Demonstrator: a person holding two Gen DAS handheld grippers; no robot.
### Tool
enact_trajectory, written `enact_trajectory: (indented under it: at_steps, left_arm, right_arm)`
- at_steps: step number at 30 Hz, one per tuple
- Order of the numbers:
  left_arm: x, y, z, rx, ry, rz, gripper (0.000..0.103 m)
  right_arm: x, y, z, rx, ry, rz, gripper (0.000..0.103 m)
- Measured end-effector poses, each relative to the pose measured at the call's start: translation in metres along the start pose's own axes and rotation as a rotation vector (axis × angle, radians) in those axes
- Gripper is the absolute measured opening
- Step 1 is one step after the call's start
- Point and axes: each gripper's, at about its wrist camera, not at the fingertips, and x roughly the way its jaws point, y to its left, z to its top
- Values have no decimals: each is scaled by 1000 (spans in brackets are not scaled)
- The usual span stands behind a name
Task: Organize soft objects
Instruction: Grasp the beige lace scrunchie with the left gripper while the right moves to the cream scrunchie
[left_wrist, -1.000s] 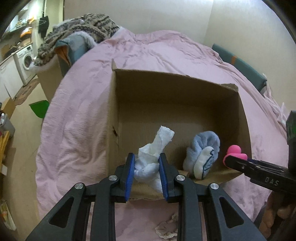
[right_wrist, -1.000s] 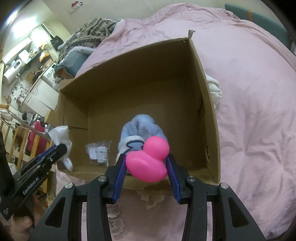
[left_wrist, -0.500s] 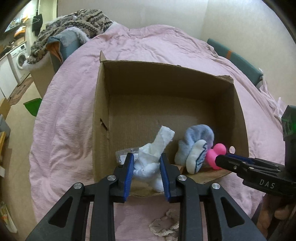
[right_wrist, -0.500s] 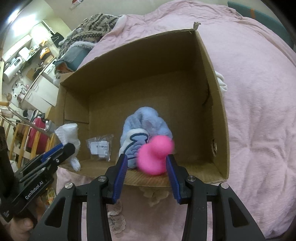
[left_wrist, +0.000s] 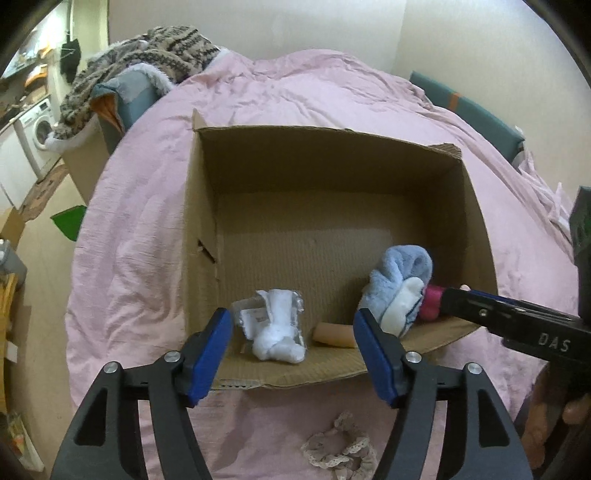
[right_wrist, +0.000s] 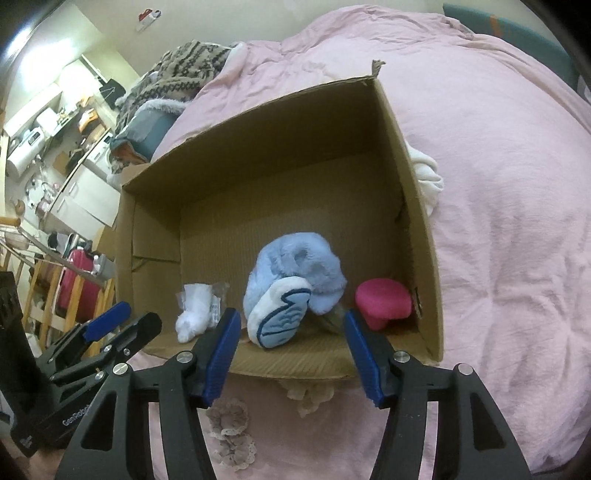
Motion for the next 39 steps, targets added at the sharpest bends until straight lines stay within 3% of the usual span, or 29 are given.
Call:
enact_trajectory:
  at_steps: [16, 23, 25, 29, 31, 34, 36, 37, 39]
  left_arm:
    - [-29, 18, -9, -89, -17, 30, 66]
    - [-23, 20, -40, -188, 98, -7, 67]
    - [-12, 13, -52, -192, 169, -34, 70]
    - [21, -9, -81, -208, 347, -160, 70]
    - [31, -21, -89, -169, 388, -161, 70]
    - [39, -36, -96, -88, 401, -89, 70]
    - [44, -39, -99, -72, 422, -79, 70]
    - [46, -38, -101, -75, 433, -73, 68]
    - [49, -37, -101, -76, 435, -38, 42]
  right_arm:
    - [-18, 0, -13, 12, -2, 11, 62]
    - [-26, 0, -23, 12, 4, 17, 62]
    - [-28, -2, -28, 29, 12, 19, 62]
    - [-29, -8, -37, 57, 30, 11, 62]
    - [-30, -11, -38, 65, 33, 9, 62]
    - [-32, -15, -40, 74, 33, 2, 62]
    - [-33, -18, -40, 80, 34, -6, 62]
    - [-32, -19, -41, 85, 38, -9, 62]
    - [-29, -21, -42, 93, 49, -12, 62]
